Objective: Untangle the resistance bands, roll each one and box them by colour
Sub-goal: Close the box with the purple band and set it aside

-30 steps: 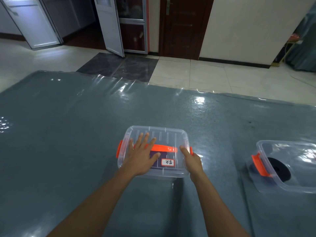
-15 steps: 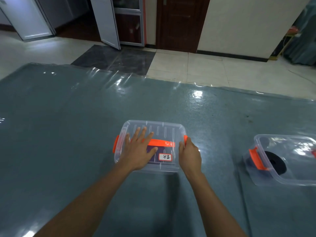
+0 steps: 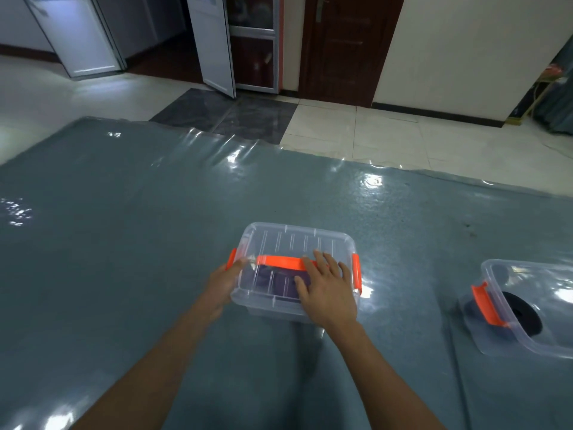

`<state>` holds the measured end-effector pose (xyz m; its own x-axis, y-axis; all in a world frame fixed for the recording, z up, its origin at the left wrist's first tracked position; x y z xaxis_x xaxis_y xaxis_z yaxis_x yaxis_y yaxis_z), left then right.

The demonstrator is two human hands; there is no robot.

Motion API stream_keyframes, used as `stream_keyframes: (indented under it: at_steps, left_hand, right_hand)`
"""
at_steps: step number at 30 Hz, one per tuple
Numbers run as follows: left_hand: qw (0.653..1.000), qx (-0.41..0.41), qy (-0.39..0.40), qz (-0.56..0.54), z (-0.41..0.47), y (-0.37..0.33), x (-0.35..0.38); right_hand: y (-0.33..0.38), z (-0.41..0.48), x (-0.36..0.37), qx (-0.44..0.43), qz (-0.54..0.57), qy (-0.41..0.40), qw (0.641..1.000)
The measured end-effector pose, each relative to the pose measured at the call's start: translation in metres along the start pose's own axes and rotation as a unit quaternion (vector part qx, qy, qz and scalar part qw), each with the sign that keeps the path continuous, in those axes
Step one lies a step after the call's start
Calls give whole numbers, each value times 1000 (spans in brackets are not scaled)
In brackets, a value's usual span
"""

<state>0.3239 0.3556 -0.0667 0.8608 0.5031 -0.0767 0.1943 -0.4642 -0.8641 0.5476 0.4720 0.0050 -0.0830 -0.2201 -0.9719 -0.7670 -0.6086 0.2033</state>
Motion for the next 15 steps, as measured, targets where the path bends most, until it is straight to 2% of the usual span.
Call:
stream_keyframes:
  at_steps: [1,5,9,13,14,15]
  left_hand:
    - [999,25,0,-21,0,-2,2]
    - [986,144,-33,81,-5,-35,-1]
    - [966,189,-39,171,-6,-47,1]
    - [949,195,-48,242,-5,-53,0]
    - [937,196,-49,283,-7,-57,2]
    - [911,213,-53,349,-9,-62,7]
  right_hand:
    - [0,0,-1,0,-1,-3,1000]
    - [0,0,-3,10,4,3,1000]
    - [0,0,-5,16,7,-9,1000]
    - [-2,1,-5,18,10,-21,1000]
    - [-2,1,-5,21,10,-22,999]
    - [-2,2,-5,24,10,-23,999]
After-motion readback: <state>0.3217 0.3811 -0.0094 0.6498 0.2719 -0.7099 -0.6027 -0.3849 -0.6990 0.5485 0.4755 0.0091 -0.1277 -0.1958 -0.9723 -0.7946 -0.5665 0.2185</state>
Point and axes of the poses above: each hand's wrist, its own z-axis towards the middle knuckle, its own x-axis out of the palm, y = z × x, the point moved 10 cm from there along z, towards the middle knuckle, and after that the axes turned 11 degrees about y, right-handed, at the moved point
